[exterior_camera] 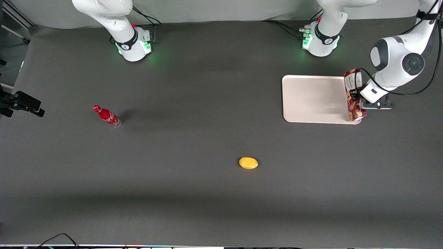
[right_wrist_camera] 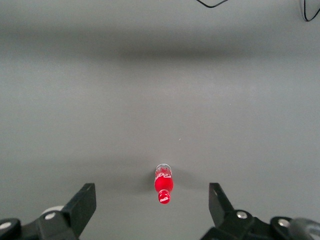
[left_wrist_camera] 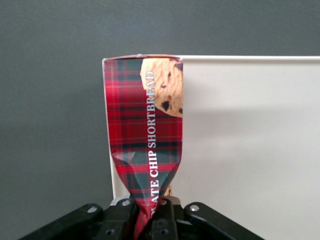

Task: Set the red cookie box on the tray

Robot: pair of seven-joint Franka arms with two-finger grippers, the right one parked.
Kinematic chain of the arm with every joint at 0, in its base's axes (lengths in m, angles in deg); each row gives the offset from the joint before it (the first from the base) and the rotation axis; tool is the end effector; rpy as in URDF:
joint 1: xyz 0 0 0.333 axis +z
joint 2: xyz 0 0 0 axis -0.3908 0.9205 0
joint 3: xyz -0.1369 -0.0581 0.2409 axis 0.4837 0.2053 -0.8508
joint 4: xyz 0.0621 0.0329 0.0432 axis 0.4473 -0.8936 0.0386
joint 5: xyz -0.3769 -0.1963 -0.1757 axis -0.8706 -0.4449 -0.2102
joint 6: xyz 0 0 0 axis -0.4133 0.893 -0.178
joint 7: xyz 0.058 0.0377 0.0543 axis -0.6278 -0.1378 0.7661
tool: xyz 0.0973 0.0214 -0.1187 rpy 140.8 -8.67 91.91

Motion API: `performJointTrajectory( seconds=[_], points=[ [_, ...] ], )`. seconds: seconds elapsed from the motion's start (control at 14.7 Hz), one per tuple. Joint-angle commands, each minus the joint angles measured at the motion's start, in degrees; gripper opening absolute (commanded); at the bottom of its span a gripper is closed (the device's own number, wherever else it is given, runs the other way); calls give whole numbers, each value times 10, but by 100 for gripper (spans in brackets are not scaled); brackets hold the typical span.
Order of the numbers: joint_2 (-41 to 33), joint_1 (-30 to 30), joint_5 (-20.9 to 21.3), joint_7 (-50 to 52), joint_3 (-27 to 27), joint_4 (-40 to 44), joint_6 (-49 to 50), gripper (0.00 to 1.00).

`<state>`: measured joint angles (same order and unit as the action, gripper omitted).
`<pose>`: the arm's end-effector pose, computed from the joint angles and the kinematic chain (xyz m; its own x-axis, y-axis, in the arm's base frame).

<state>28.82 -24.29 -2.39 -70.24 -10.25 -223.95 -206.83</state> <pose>0.4190 0.0972 0.1011 0.9908 -0.0280 -0.1322 -0.0302 -0.9994 -0.0149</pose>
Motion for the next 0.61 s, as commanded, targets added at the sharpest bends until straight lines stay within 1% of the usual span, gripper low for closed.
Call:
performJointTrajectory(
  seconds=[0.0, 0.07, 0.14, 0.27, 0.34, 0.55],
  points=[
    [35, 0, 8, -31, -7, 4, -37, 21],
    [35, -1, 8, -45, -15, 6, -34, 92],
    [33, -1, 8, -50, -20, 8, -28, 100],
    [31, -1, 8, -51, -20, 17, -22, 100],
    [29, -1, 8, -51, -20, 37, 6, 100],
    [7, -3, 4, -48, -14, 136, 154, 100]
  ],
)
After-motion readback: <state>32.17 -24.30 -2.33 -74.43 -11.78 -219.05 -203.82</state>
